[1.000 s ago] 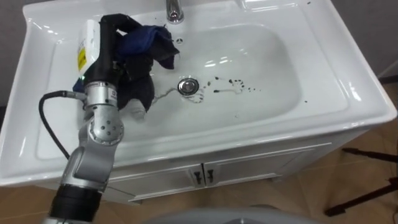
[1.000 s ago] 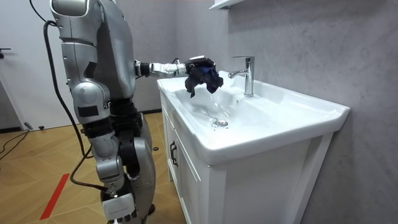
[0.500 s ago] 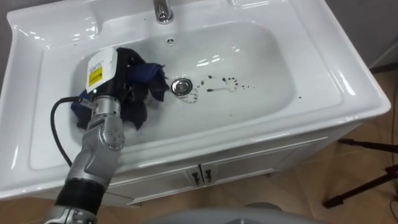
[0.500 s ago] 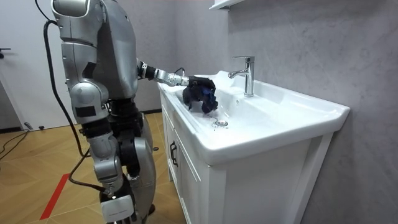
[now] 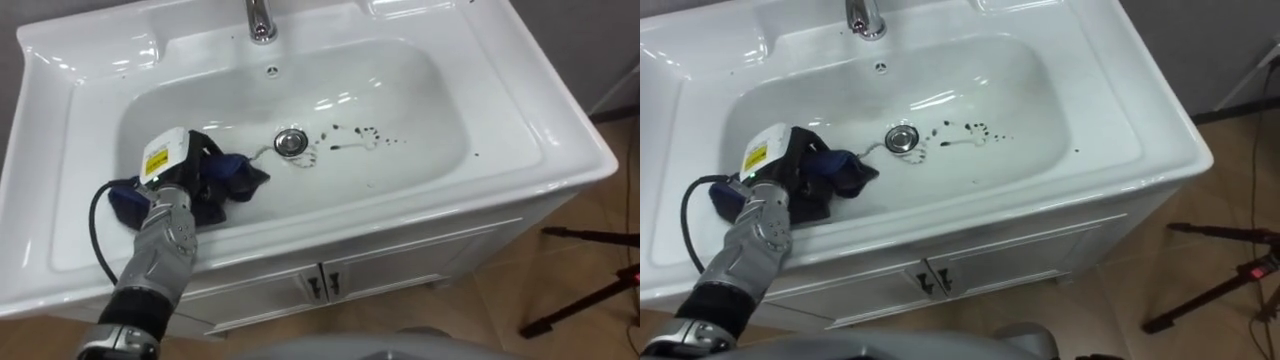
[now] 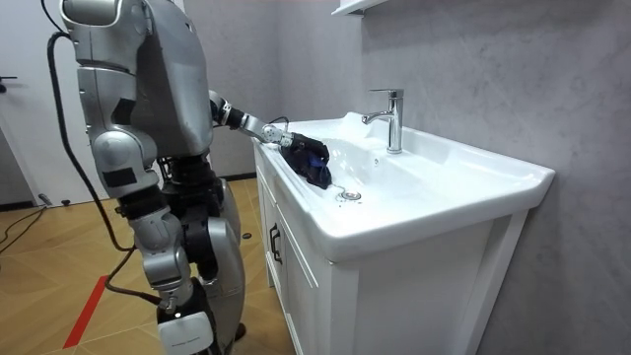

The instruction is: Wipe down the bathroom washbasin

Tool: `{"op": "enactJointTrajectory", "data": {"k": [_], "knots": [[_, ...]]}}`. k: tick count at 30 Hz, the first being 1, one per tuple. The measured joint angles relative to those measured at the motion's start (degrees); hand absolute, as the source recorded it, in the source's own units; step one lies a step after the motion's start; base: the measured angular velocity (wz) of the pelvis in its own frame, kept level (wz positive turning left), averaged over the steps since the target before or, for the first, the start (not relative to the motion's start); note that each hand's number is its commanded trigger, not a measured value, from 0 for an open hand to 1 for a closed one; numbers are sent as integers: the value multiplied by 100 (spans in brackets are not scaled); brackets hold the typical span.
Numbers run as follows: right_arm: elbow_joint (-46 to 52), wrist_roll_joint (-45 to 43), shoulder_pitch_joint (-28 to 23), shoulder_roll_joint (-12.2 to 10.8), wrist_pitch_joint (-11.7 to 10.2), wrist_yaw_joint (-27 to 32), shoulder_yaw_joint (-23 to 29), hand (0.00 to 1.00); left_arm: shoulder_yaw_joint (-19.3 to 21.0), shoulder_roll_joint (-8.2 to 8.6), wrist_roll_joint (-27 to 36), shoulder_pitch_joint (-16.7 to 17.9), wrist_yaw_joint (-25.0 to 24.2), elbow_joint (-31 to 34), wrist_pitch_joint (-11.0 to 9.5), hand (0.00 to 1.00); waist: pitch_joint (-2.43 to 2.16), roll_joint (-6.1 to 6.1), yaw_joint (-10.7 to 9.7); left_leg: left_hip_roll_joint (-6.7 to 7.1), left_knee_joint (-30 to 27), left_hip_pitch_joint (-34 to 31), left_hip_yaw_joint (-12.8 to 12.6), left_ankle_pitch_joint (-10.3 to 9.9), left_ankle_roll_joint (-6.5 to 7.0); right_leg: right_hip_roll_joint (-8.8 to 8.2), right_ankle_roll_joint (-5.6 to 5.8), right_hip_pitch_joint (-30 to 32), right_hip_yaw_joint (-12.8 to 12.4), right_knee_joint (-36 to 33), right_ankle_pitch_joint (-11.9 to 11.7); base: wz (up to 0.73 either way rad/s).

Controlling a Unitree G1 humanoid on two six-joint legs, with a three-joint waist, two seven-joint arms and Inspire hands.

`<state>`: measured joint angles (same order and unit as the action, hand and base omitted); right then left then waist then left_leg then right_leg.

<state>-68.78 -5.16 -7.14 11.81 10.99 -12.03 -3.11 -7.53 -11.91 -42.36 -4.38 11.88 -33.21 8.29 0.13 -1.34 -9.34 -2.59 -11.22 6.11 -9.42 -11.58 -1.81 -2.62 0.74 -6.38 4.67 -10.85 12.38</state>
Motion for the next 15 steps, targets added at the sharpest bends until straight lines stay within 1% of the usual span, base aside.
{"op": "enactJointTrajectory", "data": {"k": [1, 2, 3, 4, 7, 8, 10, 12, 13, 15], "knots": [[-3, 0, 6, 1, 45, 20, 1, 0, 0, 21, 2, -54, -10, -117, 4, 100, -9, 19, 0, -2, 8, 4, -1, 0, 1, 4, 1, 5, -12, -5, 1, 0], [-4, 0, 7, 1, 65, 22, 1, 0, 0, 31, 2, -86, -16, -181, 8, 100, -23, 14, 0, -3, 12, 8, -3, -1, 1, 7, 1, 5, -18, -7, 1, 0], [-3, 1, 12, 1, 118, 19, 2, 0, 1, 46, 2, -112, -35, -253, 27, 100, -49, -3, -1, -6, 29, 22, -9, -1, 1, 10, 1, 5, -27, -10, 1, -6], [1, 7, 19, 0, 162, 20, 2, 0, 1, 59, 3, -118, -48, -310, 35, 100, -61, -21, 1, -12, 46, 53, -32, -1, 1, 18, 0, -2, -48, -16, 2, -8], [3, 13, 31, -4, 208, 59, 3, 0, 20, 61, 30, -191, -91, -491, 35, 100, -63, -36, 25, -29, 44, 96, -125, 0, 0, 31, -5, -11, -106, -30, -1, -13], [4, 13, 50, -3, 270, 84, 5, 0, 23, 63, 115, -238, -99, -617, 35, 100, -62, -37, 28, -32, 44, 131, -170, 0, 0, 31, -11, -11, -136, -79, 4, -18], [-7, -15, 82, -4, 294, 140, 10, 0, 78, 78, 222, -257, -115, -828, 34, 100, -60, -41, 43, -37, 55, 226, -248, 0, 0, 25, -17, -52, -183, -90, 21, -18], [-5, -17, 84, -9, 362, 160, 55, 0, 150, 130, 224, -294, -117, -941, 34, 100, -59, -42, 44, -37, 61, 279, -287, 0, 0, 20, -13, -84, -194, -103, 34, -8], [-3, -12, 82, -16, 408, 198, 66, 0, 273, 196, 228, -319, -117, -985, 35, 100, -58, -44, 44, -38, 61, 285, -287, 0, 0, 22, -13, -82, -202, -108, 34, -5], [1, -3, 88, -24, 469, 257, 62, 0, 307, 222, 284, -367, -116, -1089, 35, 100, -57, -50, 57, -42, 66, 306, -307, -1, -1, 34, -13, -81, -243, -120, 34, -8]]}}
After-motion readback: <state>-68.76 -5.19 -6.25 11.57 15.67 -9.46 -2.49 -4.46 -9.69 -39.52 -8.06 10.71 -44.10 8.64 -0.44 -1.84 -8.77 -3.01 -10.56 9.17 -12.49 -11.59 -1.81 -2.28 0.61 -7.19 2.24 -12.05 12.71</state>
